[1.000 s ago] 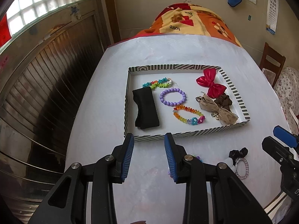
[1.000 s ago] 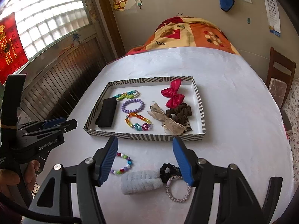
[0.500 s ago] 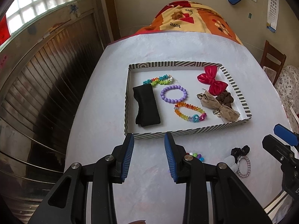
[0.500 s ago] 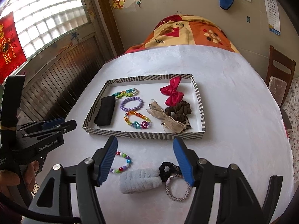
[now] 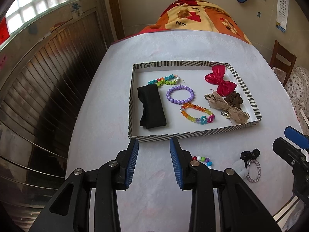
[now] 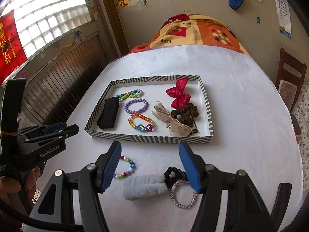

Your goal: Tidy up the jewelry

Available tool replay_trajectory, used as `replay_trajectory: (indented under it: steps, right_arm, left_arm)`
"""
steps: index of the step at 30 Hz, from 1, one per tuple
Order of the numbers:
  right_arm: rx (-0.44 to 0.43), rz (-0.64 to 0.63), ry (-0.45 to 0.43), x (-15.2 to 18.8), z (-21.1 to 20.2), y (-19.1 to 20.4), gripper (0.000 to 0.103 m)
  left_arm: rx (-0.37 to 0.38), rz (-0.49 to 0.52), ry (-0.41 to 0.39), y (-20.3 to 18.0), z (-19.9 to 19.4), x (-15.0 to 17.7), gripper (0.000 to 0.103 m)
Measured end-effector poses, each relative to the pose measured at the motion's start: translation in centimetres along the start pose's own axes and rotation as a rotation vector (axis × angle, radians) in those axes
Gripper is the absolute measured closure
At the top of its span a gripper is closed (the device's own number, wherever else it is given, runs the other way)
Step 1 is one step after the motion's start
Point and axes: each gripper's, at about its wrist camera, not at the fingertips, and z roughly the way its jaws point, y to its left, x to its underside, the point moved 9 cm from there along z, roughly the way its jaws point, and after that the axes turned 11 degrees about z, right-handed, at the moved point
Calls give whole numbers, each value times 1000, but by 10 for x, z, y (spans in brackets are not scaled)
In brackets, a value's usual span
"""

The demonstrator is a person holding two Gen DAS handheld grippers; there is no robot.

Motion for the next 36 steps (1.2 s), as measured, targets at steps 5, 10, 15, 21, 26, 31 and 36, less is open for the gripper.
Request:
replay_trajectory:
  steps: [5,10,15,21,26,31,36]
  right_arm:
    - [7,6,8,3,1,-8,37]
    - [24,18,15,8,0,-24,37]
    - [65,42,54,25,5,-57,37]
    - [122,97,141,61,21,-105,37]
    - [144,98,182,80,39,-123,37]
    - [144,65,199,88,56,-122,39]
    - [174,-6,196,89,64,-119,50]
  left_arm:
    - [11,2,9,-3,3,2,91]
    - [40,-5,44,-5,11,9,91]
    - [99,-49,103,2,27,24,90]
    - [211,-76,192,-11,48,44,90]
    - [230,-39,254,-27,67,54,90]
    - [235,-17,286,-39,79,59,90]
    - [229,-2,309,-44,89,63,90]
